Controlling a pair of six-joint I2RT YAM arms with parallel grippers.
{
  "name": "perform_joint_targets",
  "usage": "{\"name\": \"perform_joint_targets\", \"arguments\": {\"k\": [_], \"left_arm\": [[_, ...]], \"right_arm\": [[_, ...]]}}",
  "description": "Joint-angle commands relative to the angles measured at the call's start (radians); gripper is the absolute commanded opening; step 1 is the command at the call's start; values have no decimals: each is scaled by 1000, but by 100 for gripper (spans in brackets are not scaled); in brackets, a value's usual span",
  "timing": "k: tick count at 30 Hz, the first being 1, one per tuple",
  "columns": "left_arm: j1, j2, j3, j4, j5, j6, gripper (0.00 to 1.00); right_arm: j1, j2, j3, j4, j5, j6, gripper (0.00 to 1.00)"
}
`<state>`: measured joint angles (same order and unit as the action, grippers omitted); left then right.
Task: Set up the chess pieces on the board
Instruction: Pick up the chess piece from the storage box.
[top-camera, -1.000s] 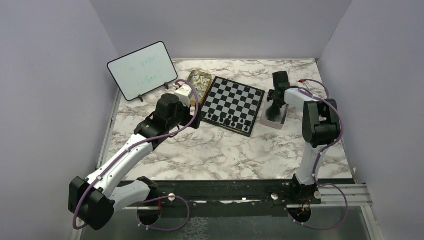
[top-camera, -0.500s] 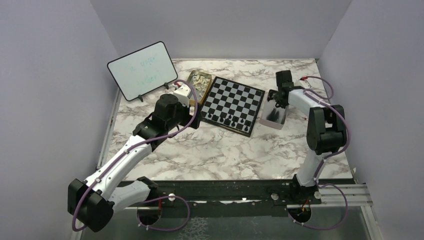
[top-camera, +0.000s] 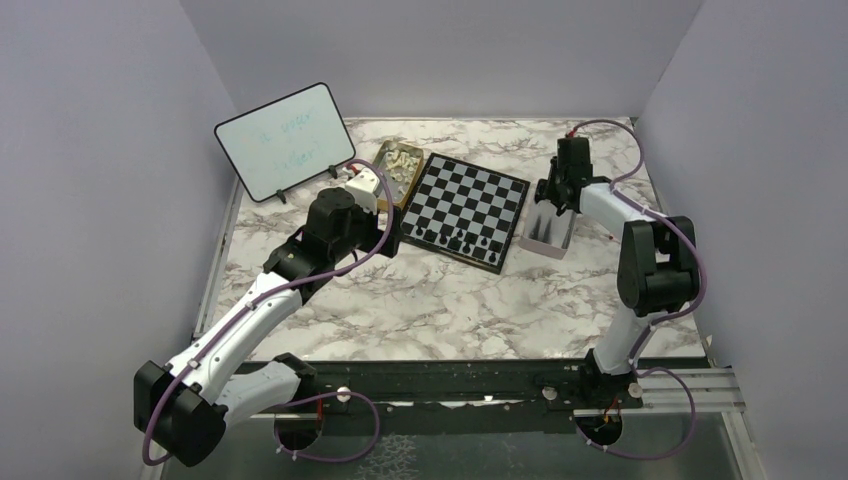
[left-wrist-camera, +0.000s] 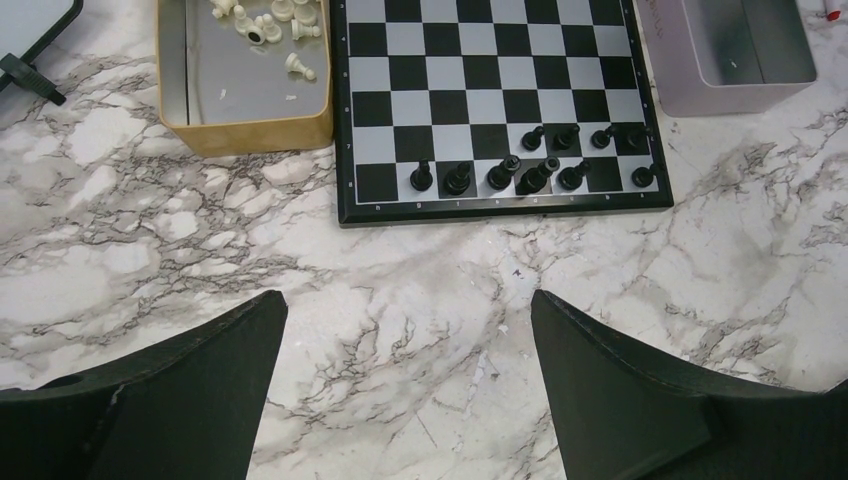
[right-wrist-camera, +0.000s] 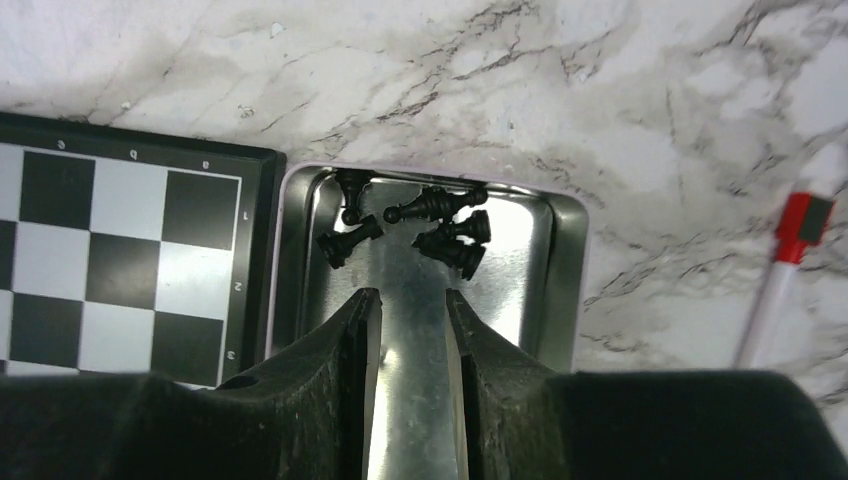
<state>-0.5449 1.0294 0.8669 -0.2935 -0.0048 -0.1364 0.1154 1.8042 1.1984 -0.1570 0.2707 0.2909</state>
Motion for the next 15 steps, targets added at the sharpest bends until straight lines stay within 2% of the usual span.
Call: {"name": "perform_joint_targets", "arguments": {"k": [1,3,8,15], "left_arm": [[-3,-20,-9,11,-11,9,92],[-3,-17,-5,9,-26,13,93],[-3,-19,-2,3,-49,17,93],[-3,-26,-7,4,-55,16,93]], "right_arm": [[-8,-59,32,-22,-45,-331,34],[-8,-79,6,6,-63,-426,33],[-8,-49,36,-23,20,-596,25],[-35,-21,73,-93,-184,-758,35]]}}
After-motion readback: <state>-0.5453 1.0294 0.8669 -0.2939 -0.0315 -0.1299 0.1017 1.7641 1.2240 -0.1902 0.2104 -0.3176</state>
